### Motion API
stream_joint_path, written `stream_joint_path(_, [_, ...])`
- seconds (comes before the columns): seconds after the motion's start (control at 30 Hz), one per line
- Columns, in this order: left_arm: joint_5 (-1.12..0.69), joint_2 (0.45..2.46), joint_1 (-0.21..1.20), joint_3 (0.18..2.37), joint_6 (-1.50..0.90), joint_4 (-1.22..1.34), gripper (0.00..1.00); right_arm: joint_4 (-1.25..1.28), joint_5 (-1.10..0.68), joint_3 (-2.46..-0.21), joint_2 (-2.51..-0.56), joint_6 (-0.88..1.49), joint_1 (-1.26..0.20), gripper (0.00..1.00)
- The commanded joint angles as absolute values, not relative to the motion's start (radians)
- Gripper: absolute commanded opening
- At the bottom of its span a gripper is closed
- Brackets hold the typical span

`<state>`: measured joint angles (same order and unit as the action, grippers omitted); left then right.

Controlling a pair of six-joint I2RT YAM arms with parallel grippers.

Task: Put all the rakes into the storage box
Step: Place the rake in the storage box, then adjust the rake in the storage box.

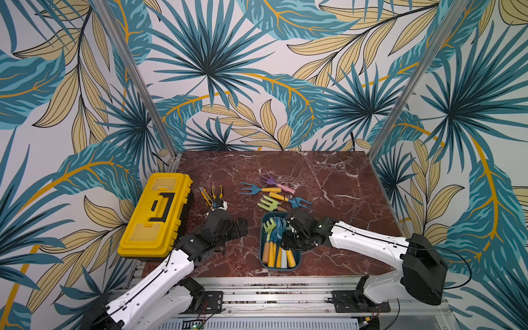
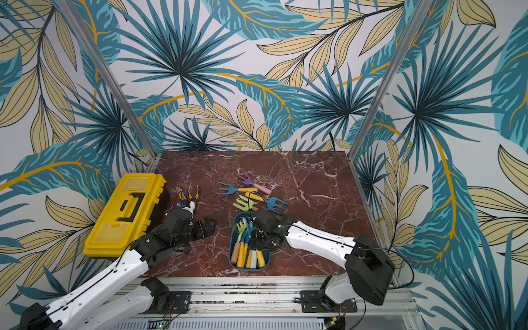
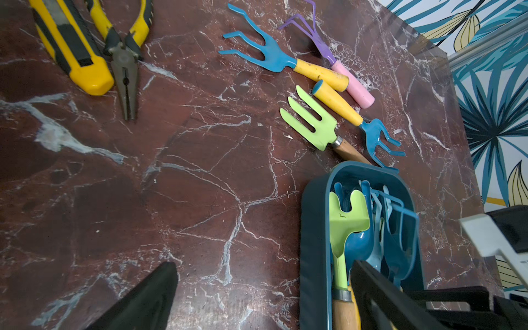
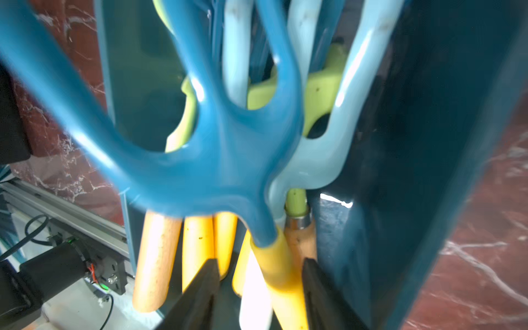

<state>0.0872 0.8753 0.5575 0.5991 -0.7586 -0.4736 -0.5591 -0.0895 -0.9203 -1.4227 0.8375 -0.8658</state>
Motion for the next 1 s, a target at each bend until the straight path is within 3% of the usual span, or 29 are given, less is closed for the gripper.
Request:
stream_joint_path(0.0, [0.089, 0.882, 0.542, 0.597, -0.755, -0.455, 1.0, -0.662, 0.017, -0.956, -1.335, 0.833, -0.87, 0.62])
stream_joint_path(0.13, [0.065, 0.928, 0.518, 0.635, -0.742, -0.442, 1.0, -0.712, 0.091, -0.984, -1.245, 0.792, -0.85, 0.68])
stream_joint_path(0.3, [-0.032, 1.042, 0.499, 0.69, -0.733, -0.392, 1.0, -0.708, 0.048, -1.026, -1.262, 0.741, -0.764, 0.66])
stream_joint_path(0.37, [-0.1, 1.098, 0.499, 0.715, -0.727, -0.389, 1.0, -0.687, -0.05, -1.046, -1.303, 0.713, -0.764, 0.63])
stream_joint_path(0.57, [-0.194, 1.189, 0.499, 0.721, -0.759, -0.312, 0.99, -0.598, -0.201, -1.0, -1.398, 0.674, -0.798, 0.61])
stream_joint_path(0.97, [-0.195, 1.197, 0.499, 0.707, -0.757, -0.305, 1.0, -0.67, -0.142, -0.982, -1.5, 0.673, -0.909, 0.61])
